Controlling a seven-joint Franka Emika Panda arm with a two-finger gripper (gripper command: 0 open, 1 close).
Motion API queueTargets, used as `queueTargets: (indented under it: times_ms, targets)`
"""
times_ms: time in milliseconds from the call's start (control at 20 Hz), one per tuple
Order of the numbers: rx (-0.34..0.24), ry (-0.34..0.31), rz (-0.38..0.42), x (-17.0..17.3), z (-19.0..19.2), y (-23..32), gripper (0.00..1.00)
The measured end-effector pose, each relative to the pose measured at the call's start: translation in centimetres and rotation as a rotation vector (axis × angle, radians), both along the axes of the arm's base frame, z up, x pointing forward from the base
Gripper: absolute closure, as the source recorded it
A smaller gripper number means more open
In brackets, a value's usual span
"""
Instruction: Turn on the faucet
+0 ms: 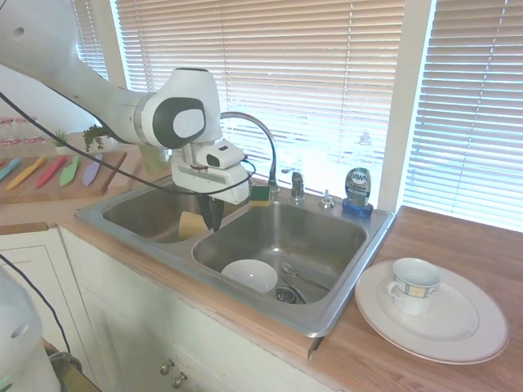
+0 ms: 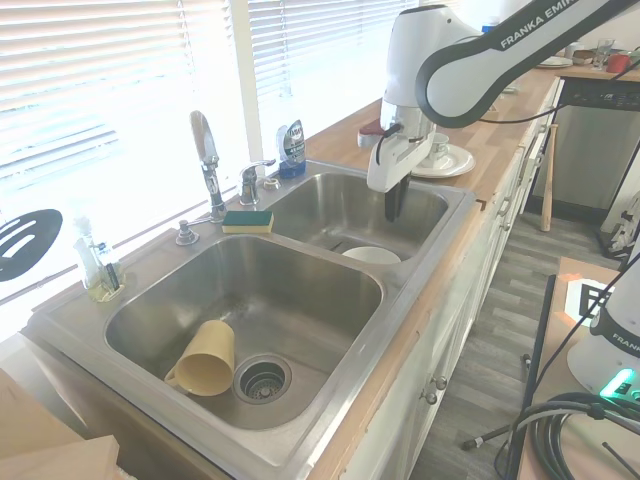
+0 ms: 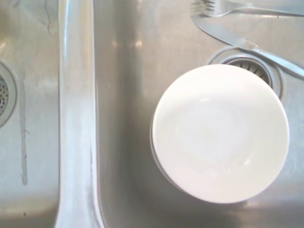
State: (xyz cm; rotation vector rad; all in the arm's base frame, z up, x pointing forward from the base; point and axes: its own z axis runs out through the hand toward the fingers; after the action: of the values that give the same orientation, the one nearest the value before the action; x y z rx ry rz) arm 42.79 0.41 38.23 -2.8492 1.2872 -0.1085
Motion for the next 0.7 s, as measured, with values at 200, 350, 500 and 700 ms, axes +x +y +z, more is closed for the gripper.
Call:
queueTargets:
  times_ms: [200,350,500,700]
  targets:
    - [0.001,-0.022,-0.001,2.0,0.4,0.0,1.00]
    - [0.000,-0.032,-0.006,5.4,0.1,-0.2,1.00]
    - [-0.005,-0.041,-0.012,9.7,-0.2,-0.4,1.00]
    - [-0.006,-0.064,-0.020,15.3,0.3,-0.8,1.00]
